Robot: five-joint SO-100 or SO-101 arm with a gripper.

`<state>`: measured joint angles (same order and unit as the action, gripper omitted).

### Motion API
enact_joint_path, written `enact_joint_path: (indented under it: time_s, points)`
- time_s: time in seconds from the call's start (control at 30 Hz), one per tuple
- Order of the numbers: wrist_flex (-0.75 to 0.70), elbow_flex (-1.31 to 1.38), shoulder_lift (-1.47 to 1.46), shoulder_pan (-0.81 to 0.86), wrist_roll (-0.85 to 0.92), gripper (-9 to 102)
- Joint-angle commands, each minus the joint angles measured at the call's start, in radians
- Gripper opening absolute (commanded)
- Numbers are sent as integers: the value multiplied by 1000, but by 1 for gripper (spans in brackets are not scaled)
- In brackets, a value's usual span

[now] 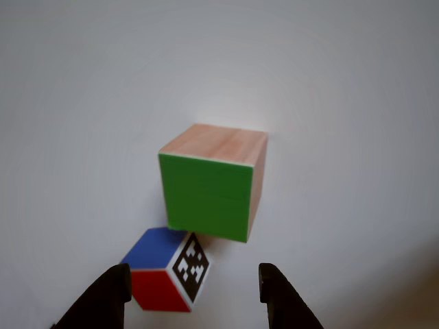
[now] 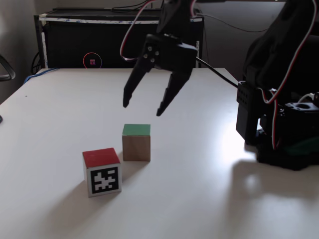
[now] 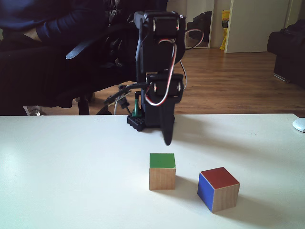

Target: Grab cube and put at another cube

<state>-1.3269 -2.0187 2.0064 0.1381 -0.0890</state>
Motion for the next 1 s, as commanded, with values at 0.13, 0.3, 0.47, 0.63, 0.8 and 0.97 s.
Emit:
enact_joint_path:
  time_s: [0.13, 0.3, 0.47, 0.63, 0.8, 0.97]
  points:
    - [6, 54, -66, 20, -37, 30]
    - [49, 60, -149, 29, -40, 31]
    - [74, 84, -221, 28, -60, 31]
    - [109, 95, -288, 14, -83, 31]
    - [127, 115, -373, 0, -103, 31]
    - [156, 127, -433, -6, -118, 31]
